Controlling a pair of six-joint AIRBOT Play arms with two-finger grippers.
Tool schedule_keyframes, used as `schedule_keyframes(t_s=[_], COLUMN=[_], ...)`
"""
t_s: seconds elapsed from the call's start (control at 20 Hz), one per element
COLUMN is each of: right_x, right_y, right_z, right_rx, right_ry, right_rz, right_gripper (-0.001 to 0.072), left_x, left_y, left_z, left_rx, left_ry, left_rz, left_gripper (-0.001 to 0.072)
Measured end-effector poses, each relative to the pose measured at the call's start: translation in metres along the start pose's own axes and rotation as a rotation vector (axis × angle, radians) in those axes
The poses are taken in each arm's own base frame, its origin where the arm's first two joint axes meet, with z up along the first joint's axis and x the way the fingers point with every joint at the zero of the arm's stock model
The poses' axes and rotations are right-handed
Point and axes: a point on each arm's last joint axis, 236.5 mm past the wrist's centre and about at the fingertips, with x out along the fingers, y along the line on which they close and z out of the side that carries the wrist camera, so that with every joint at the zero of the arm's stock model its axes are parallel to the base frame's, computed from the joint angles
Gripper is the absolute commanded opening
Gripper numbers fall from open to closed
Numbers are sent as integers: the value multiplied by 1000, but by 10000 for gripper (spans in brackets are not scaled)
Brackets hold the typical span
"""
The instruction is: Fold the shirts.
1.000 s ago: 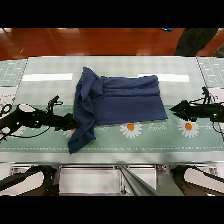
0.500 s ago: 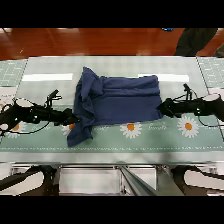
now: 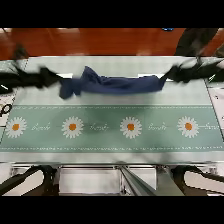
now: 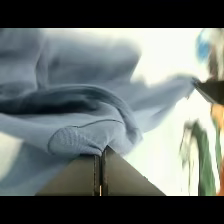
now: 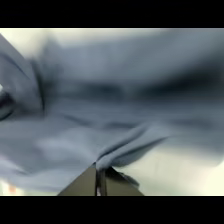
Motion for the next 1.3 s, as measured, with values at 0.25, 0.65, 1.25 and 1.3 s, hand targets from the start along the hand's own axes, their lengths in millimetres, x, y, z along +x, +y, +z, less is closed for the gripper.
schedule_keyframes(t_s=[0.25, 0.65, 1.25, 1.3], right_x=[-170, -347, -345, -329], right_y=[140, 273, 234, 218], right_z=[90, 24, -30, -29], right_rx=[-381, -679, -579, -542], right_ry=[-394, -796, -676, -622], right_rz=[-58, -200, -344, -344], right_gripper=[22, 22, 22, 22], left_x=[-129, -262, -277, -260], left_y=[-154, -324, -305, -280], left_z=[99, 47, -13, -7], left_rx=[349, 807, 735, 658], left_ry=[-393, -784, -821, -766], left_rz=[-28, 154, 307, 287], left_gripper=[21, 21, 21, 22])
